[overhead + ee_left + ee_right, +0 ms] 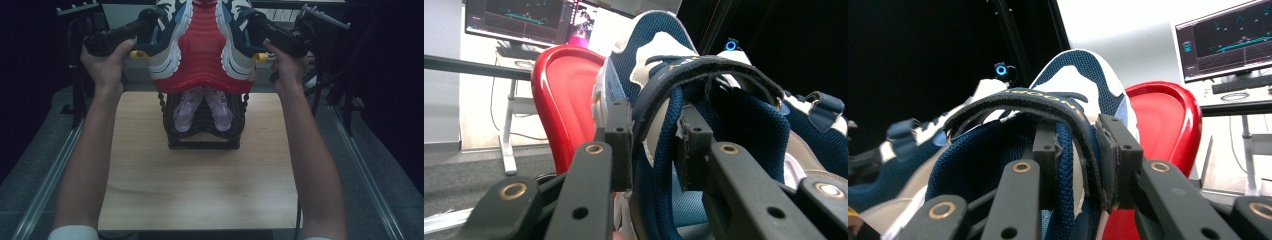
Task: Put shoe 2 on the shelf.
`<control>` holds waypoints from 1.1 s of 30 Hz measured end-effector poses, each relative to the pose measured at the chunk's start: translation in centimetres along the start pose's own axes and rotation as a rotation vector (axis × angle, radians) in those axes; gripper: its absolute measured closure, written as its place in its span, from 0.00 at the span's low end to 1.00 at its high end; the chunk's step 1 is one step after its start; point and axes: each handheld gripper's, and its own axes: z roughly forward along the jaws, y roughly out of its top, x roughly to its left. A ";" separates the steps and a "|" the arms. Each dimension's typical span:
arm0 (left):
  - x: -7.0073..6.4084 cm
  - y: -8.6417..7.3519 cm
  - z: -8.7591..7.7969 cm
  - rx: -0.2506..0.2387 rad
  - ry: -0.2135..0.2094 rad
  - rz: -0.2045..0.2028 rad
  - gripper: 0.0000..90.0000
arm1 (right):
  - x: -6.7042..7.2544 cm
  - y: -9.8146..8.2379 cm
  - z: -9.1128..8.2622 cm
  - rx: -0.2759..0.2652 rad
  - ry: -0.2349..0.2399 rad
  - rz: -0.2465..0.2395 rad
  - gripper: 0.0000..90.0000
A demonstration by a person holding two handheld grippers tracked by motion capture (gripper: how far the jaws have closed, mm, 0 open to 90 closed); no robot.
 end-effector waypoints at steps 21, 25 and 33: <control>-0.5 -0.8 3.7 0.020 0.011 0.021 0.81 | 0.8 -1.1 3.3 0.074 -0.038 -0.090 0.80; -0.1 -1.3 4.2 0.023 0.031 0.025 0.81 | 0.8 -1.6 4.2 0.088 -0.067 -0.128 0.80; 0.3 -2.2 4.8 0.014 0.033 0.027 0.79 | 1.0 -2.0 4.9 0.108 -0.078 -0.186 0.79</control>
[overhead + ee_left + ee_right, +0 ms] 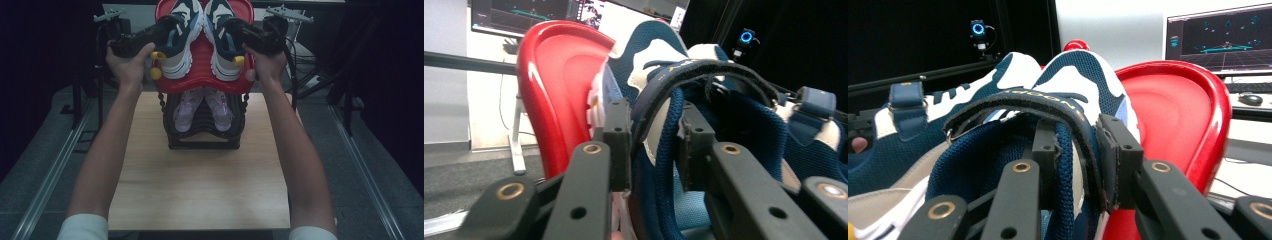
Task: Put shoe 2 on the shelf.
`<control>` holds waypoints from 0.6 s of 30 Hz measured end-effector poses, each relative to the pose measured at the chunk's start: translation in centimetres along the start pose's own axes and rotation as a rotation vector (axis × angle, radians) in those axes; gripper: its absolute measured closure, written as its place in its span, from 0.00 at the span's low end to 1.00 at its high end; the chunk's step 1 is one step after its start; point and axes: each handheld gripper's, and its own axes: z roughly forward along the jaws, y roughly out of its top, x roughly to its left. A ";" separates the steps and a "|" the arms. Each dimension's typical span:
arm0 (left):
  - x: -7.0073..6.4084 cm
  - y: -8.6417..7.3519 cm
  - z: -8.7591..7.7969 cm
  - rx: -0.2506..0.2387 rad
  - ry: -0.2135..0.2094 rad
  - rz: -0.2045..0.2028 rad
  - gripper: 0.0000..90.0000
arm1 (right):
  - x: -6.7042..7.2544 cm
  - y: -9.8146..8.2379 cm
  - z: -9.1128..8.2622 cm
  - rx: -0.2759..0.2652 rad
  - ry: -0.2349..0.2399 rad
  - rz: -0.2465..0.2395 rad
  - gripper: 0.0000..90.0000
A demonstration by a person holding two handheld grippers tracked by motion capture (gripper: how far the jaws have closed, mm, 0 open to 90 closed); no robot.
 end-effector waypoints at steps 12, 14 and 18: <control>-0.6 -0.3 0.9 0.034 -0.079 -0.005 0.55 | 0.0 -0.2 0.4 0.030 0.041 0.008 0.67; -0.5 -0.2 0.7 0.028 -0.081 -0.008 0.51 | -0.2 -0.2 0.3 0.031 0.070 0.032 0.62; -0.3 -0.1 0.4 0.018 -0.091 -0.020 0.46 | -0.9 -0.2 0.1 0.030 0.085 0.059 0.53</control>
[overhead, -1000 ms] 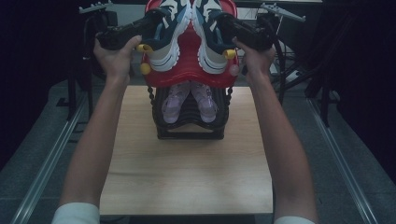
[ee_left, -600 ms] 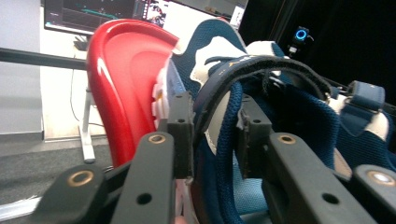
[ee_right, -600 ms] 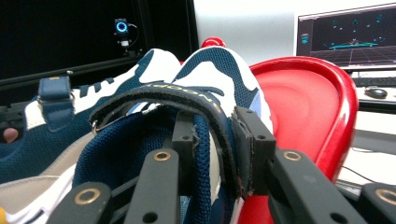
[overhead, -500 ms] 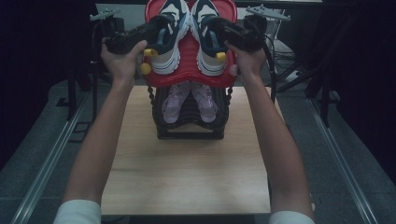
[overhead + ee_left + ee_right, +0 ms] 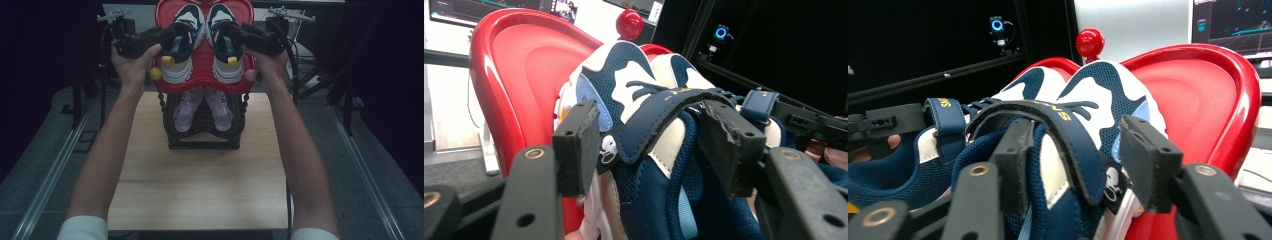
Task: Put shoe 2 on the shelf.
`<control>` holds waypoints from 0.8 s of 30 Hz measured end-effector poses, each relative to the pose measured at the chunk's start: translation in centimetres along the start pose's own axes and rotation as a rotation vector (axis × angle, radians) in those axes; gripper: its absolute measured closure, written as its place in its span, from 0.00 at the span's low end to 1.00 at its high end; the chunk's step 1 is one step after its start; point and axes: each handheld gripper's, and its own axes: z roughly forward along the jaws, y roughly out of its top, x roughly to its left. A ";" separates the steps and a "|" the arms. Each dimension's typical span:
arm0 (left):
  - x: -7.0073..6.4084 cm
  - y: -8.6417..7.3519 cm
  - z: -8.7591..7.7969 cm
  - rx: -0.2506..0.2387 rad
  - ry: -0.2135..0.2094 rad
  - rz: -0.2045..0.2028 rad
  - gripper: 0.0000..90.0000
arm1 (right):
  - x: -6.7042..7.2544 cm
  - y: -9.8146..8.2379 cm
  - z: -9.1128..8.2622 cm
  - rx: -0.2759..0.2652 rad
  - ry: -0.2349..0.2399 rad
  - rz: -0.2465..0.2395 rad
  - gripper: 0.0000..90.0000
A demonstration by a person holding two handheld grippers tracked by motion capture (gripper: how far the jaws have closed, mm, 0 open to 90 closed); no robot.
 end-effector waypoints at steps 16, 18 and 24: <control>0.6 -0.1 -2.5 -0.024 0.005 -0.019 0.45 | 0.0 -0.3 -2.4 -0.042 0.063 0.032 0.44; 0.6 -0.1 -2.9 -0.029 0.004 -0.023 0.45 | 0.0 -0.5 -2.9 -0.052 0.062 0.030 0.44; 0.4 -0.2 -4.0 -0.037 0.014 -0.028 0.45 | -0.1 -0.5 -4.2 -0.069 0.073 0.037 0.46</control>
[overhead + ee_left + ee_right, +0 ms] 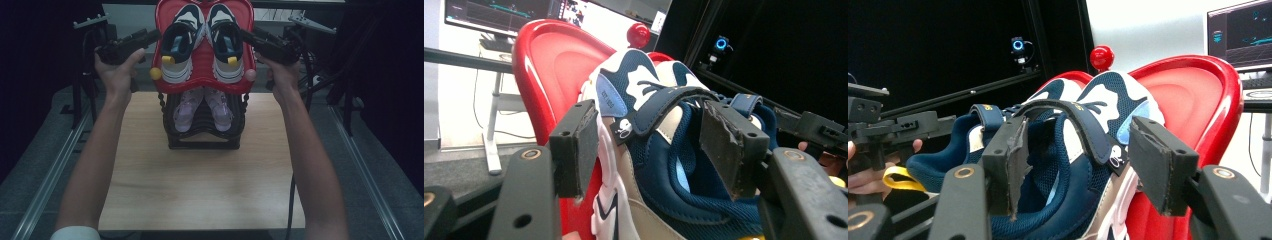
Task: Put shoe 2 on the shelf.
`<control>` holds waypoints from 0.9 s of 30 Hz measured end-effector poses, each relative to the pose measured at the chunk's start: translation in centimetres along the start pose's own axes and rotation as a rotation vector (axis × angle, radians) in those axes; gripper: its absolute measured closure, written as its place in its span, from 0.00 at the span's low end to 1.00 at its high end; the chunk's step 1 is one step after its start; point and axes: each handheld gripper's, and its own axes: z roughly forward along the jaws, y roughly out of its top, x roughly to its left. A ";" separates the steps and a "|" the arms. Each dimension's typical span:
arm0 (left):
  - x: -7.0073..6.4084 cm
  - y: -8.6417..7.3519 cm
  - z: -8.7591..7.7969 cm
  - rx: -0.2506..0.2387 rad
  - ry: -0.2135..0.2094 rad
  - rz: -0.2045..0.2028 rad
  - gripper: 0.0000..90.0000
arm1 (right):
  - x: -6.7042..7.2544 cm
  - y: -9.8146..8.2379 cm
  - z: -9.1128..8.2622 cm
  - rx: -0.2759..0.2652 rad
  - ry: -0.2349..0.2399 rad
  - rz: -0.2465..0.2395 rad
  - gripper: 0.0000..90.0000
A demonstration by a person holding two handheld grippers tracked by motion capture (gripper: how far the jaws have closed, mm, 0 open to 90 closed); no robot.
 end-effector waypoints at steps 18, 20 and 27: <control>0.9 -2.5 -4.8 -0.025 0.025 0.005 0.46 | 0.1 -2.1 -3.7 -0.008 0.061 -0.014 0.47; 1.1 -3.0 -5.3 -0.019 0.031 0.008 0.46 | -0.1 -2.7 -4.4 -0.005 0.057 -0.014 0.48; 1.8 -4.8 -6.8 -0.011 0.000 -0.008 0.45 | -0.9 -4.7 -6.8 -0.009 0.032 -0.056 0.50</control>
